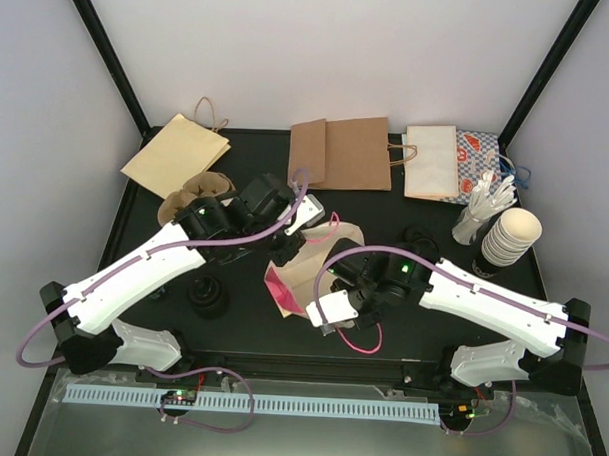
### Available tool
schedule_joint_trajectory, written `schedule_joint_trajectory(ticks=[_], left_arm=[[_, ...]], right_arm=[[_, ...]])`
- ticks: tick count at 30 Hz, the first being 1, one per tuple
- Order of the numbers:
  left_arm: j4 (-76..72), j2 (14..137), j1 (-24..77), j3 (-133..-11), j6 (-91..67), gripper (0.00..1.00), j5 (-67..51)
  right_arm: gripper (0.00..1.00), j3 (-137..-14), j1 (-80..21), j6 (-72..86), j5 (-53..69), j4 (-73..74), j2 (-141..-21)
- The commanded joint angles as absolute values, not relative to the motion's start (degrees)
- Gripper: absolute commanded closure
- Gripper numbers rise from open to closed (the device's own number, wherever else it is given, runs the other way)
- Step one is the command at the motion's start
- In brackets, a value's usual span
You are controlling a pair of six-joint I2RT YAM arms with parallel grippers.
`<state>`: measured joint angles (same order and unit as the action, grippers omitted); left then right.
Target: Pack the takeout coffee
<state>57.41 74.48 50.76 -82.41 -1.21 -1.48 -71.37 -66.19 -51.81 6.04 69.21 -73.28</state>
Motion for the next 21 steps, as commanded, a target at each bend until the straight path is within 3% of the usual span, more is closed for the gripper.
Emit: schedule_joint_trajectory(ticks=[1,14,21], left_arm=[[58.1,75.7,50.8,-85.7,-0.3,0.98,5.0],[60.5,77.5,51.6,-89.8,0.3,0.99,8.7],[58.9,78.5,53.8,-89.5,1.4,0.99,-1.6]], right_arm=[[0.99,-73.0,-67.1,-49.1,5.4,74.9,-72.3],[0.99,-76.7,-67.2,-47.7,5.4,79.6,-73.1],[0.99,-76.4,-67.2,-45.4,-6.5,69.5,-70.0]])
